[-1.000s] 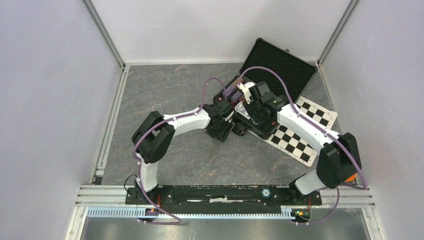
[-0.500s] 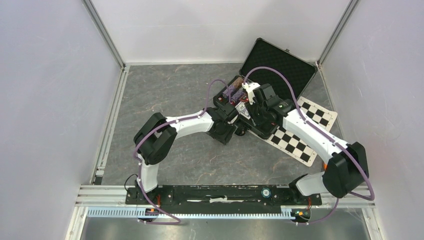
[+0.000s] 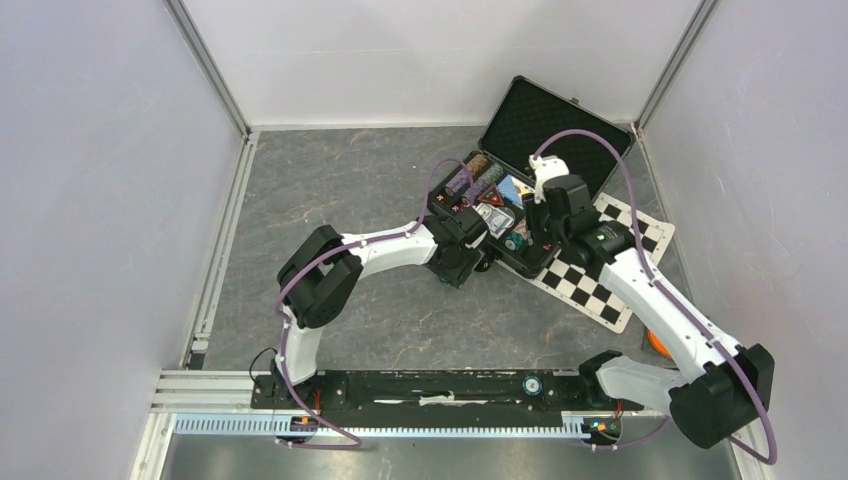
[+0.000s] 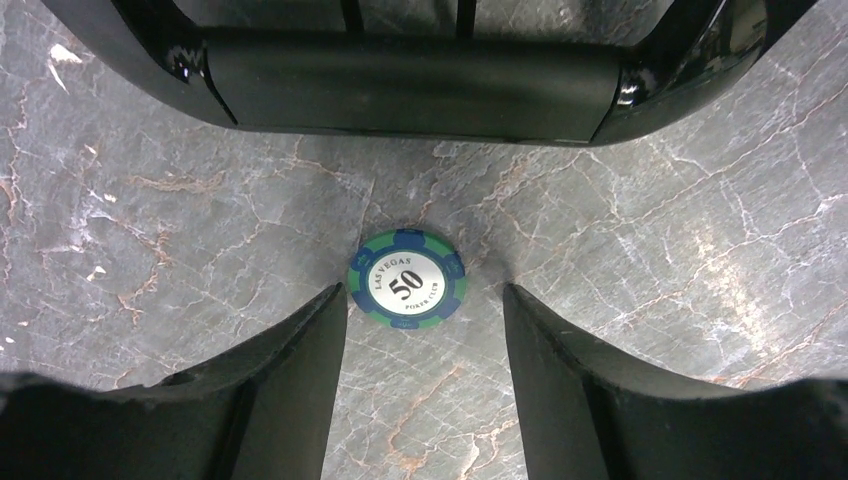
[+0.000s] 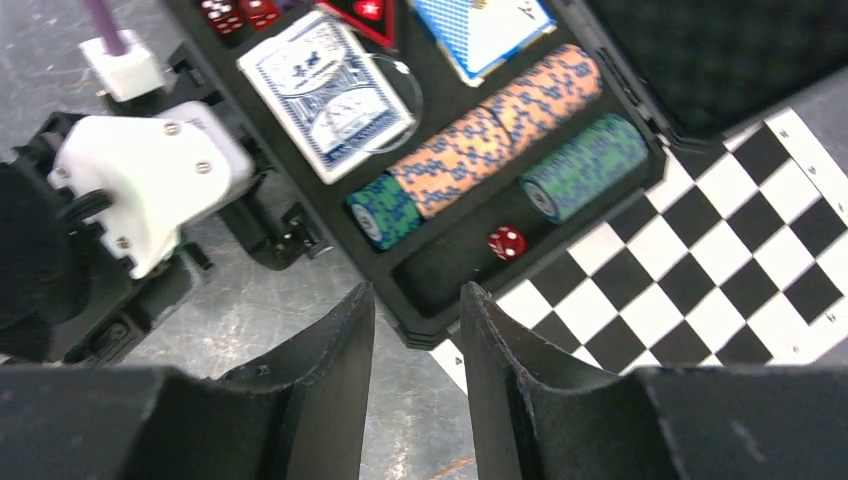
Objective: Pack up texas hold em set
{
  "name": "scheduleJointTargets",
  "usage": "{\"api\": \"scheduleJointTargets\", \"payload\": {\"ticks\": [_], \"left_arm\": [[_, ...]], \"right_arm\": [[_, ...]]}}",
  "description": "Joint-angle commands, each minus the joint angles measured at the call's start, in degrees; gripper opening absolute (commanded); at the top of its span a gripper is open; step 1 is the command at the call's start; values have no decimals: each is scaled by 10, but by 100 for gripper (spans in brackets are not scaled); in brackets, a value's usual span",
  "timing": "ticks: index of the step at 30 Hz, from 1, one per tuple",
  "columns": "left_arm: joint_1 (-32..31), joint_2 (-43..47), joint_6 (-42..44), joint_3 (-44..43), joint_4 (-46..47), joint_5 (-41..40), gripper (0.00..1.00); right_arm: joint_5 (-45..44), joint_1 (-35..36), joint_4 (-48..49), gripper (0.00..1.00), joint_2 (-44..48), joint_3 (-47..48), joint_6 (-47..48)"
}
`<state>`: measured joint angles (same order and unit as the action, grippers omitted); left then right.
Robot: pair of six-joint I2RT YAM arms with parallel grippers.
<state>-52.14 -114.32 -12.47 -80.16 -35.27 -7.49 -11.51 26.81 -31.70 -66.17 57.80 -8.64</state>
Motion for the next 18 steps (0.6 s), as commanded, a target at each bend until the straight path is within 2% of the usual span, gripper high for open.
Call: {"api": "scheduleJointTargets", "payload": {"ticks": [1, 10, 18], "left_arm": [[-2, -22, 19, -10, 1, -14, 64], [3, -37, 18, -14, -14, -24, 62], [21, -42, 9, -23, -25, 3, 63]], "right_arm": [[-11, -41, 25, 43, 36, -18, -25], [29, -71, 25, 43, 47, -29, -37], [46, -77, 25, 43, 49, -34, -37]]}}
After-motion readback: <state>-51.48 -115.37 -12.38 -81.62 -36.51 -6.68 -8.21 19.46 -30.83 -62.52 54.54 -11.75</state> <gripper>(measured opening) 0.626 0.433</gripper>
